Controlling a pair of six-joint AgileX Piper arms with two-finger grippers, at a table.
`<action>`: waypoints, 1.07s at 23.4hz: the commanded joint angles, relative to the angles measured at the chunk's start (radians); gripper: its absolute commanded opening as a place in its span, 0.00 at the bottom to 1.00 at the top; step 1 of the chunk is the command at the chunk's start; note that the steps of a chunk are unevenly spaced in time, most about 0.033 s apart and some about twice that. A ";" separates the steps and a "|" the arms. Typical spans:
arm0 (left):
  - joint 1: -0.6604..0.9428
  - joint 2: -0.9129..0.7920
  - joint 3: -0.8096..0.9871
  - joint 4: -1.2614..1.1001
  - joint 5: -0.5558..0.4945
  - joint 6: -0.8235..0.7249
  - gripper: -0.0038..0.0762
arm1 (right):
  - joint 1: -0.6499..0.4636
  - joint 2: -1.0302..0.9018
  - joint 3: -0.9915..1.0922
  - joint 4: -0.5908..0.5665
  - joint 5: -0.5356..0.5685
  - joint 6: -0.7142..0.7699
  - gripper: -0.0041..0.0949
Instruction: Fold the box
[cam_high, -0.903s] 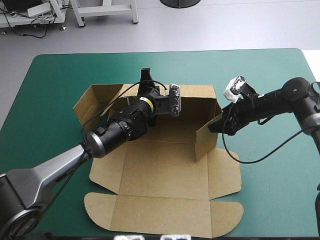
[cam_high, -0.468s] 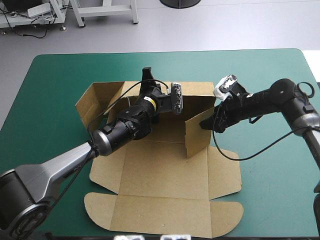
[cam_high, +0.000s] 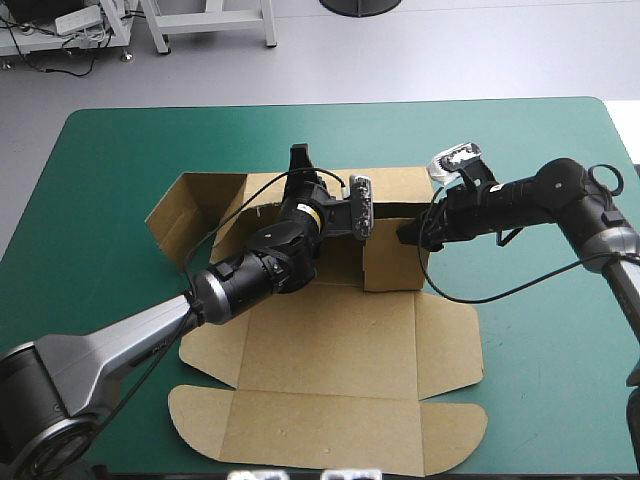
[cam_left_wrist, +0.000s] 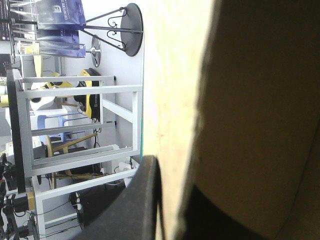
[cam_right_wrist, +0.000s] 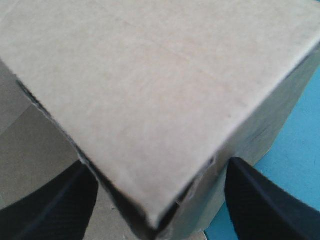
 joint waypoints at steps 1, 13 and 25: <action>-0.024 -0.027 -0.013 -0.073 0.006 -0.039 0.04 | -0.001 -0.040 -0.022 0.053 -0.048 0.020 0.63; -0.024 -0.027 -0.015 -0.069 0.020 -0.050 0.04 | -0.001 -0.040 -0.022 0.044 -0.109 0.104 0.44; -0.024 -0.027 -0.015 -0.056 0.015 -0.074 0.04 | 0.070 -0.040 0.040 0.176 -0.188 -0.079 0.02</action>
